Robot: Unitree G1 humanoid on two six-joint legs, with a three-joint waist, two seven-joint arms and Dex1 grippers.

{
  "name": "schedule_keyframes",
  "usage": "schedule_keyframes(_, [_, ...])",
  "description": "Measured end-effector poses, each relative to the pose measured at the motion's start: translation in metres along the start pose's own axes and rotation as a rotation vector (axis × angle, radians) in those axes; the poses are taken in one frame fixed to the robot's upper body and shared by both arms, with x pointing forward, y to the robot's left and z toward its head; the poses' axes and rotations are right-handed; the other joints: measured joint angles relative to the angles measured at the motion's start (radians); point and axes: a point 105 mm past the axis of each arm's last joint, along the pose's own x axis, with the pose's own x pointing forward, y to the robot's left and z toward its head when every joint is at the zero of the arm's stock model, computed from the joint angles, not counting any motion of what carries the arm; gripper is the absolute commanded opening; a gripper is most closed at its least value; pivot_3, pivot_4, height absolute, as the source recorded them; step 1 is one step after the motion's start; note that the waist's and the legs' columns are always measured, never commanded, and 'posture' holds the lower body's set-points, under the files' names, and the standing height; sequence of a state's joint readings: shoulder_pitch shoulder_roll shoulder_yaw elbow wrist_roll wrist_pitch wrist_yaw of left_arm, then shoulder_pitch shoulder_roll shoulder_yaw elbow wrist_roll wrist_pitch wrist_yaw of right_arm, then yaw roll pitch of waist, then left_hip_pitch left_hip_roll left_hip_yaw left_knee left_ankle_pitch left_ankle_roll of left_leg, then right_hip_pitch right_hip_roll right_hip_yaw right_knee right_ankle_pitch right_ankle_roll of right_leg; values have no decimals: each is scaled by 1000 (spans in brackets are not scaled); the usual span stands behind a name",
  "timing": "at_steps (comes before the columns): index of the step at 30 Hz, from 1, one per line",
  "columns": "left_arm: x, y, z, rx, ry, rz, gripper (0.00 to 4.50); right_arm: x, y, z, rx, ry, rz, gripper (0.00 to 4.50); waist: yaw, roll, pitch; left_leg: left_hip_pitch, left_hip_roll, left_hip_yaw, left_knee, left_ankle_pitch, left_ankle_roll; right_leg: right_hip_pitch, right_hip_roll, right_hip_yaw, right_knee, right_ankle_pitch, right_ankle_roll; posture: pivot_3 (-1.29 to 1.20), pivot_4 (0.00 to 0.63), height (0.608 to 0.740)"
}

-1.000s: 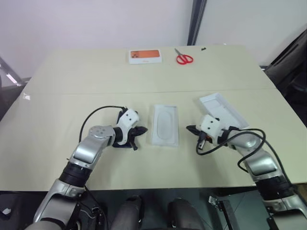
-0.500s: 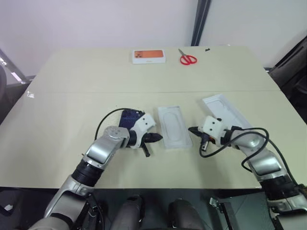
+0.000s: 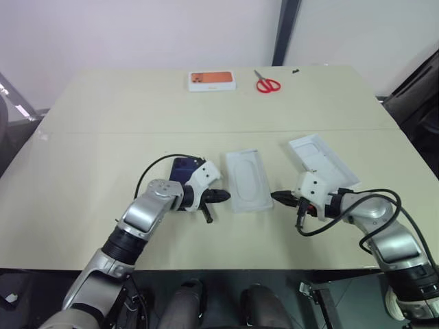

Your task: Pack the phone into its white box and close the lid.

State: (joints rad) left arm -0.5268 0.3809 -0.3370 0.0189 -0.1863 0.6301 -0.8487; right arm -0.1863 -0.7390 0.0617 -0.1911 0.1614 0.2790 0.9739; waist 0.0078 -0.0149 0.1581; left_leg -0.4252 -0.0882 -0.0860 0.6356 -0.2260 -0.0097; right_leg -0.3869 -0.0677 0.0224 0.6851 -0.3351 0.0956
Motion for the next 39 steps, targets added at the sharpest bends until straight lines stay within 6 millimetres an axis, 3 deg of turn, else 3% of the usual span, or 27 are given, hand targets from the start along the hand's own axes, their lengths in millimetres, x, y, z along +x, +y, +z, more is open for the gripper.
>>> schedule_keyframes(8, [0, -2, 0, 1, -6, 0, 26, -2, 7, -12, -73, 71, 29, 0, 2, 0, 0, 0, 0, 0, 0, 0, 0, 0, 0, 0, 0, 0, 0, 0, 150, 734])
schedule_keyframes(30, [-4, -8, 3, -63, -53, -19, 26, -7, -32, -19, -179, 105, -94, 0, 2, 0, 0, 0, 0, 0, 2, 1, -2, 1, 0, 0, 0, 0, 0, 0, 150, 734])
schedule_keyframes(36, [-5, -7, 2, -69, -50, -10, 26, -9, -49, -14, -228, 105, -150, 0, 2, 0, 0, 0, 0, 0, 2, 1, -3, 1, 0, 0, 0, 0, 0, 0, 150, 734])
schedule_keyframes(39, [-11, 0, 3, -85, -62, 19, 26, -7, -61, 1, -224, 40, -217, 0, -2, 0, 0, 0, 0, 0, 2, 1, -3, 0, 1, 0, 0, 0, 0, 0, 150, 734])
